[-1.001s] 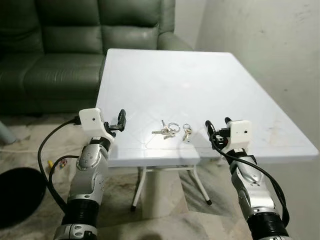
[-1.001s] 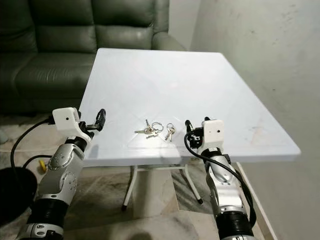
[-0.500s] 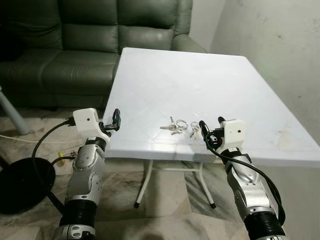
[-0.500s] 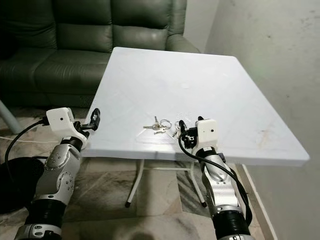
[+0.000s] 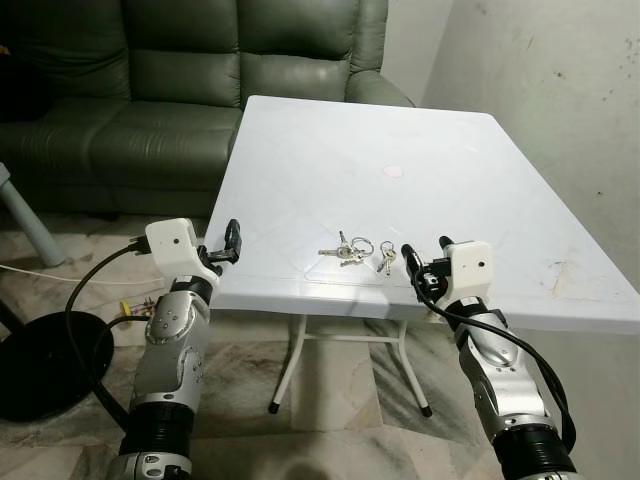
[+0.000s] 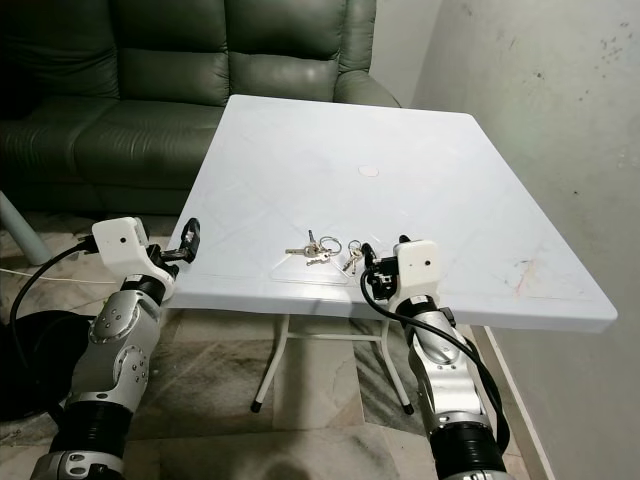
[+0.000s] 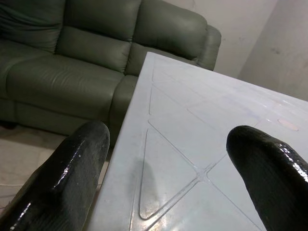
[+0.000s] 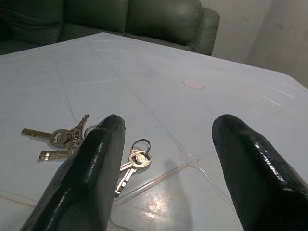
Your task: Hang keys on a hook
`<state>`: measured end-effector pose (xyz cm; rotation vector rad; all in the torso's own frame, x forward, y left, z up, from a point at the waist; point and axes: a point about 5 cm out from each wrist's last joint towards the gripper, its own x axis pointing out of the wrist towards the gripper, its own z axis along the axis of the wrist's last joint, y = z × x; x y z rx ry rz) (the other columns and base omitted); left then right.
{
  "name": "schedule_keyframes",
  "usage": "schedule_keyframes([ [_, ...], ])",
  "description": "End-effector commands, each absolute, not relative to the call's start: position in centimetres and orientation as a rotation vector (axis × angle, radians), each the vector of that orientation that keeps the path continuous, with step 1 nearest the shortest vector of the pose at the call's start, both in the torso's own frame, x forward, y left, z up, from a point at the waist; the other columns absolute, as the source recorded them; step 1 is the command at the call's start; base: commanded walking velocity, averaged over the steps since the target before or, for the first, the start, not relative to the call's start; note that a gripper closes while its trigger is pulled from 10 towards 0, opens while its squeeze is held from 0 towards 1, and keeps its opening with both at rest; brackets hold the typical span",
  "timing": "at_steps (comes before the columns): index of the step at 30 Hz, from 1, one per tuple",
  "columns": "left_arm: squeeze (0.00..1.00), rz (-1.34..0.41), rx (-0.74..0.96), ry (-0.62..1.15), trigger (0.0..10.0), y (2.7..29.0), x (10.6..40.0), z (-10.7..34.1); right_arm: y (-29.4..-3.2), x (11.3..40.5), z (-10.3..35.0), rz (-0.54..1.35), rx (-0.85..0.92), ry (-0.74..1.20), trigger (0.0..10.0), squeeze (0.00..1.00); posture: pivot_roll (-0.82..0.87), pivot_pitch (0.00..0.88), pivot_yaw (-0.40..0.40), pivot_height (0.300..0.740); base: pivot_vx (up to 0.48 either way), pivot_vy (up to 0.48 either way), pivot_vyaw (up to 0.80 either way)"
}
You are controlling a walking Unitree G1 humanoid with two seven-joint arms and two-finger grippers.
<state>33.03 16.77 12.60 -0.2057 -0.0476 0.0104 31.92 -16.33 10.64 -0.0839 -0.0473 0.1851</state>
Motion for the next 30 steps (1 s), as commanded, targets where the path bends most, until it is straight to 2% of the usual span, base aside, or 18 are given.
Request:
schedule_keyframes([
  [1, 0.00, 0.014, -0.201, -0.070, 10.0, 16.8, 32.9, 13.0, -16.5, 32.0, 11.0, 0.195, -0.111, -0.051, 10.0, 0.00, 0.04, 0.000, -0.084, 0.740, 0.000, 0.000, 0.00],
  [6, 0.00, -0.002, -0.210, -0.070, 10.0, 16.4, 32.8, 12.9, -16.3, 32.2, 10.8, 0.206, -0.106, -0.025, 10.0, 0.00, 0.05, 0.000, -0.085, 0.740, 0.000, 0.000, 0.00],
  [12, 0.00, -0.064, -0.190, -0.050, 10.0, 14.6, 32.4, 12.6, -16.1, 33.5, 10.8, 0.190, -0.114, 0.055, 10.0, 0.00, 0.06, 0.000, -0.096, 0.740, 0.000, 0.000, 0.00],
  [17, 0.00, -0.078, -0.196, -0.037, 10.0, 13.8, 32.5, 12.8, -15.6, 34.5, 11.4, 0.189, -0.182, 0.044, 10.0, 0.00, 0.08, 0.000, -0.108, 0.740, 0.000, 0.000, 0.00],
  [21, 0.00, -0.098, -0.189, -0.043, 10.0, 13.3, 32.5, 13.4, -15.1, 35.3, 12.0, 0.207, -0.167, 0.048, 10.0, 0.00, 0.09, 0.002, -0.116, 0.740, 0.000, 0.000, 0.00],
  [30, 0.00, -0.178, -0.149, -0.054, 10.0, 11.6, 31.8, 14.4, -13.8, 37.1, 13.3, 0.251, -0.174, 0.060, 10.0, 0.00, 0.11, 0.059, -0.127, 0.740, 0.000, 0.000, 0.00],
])
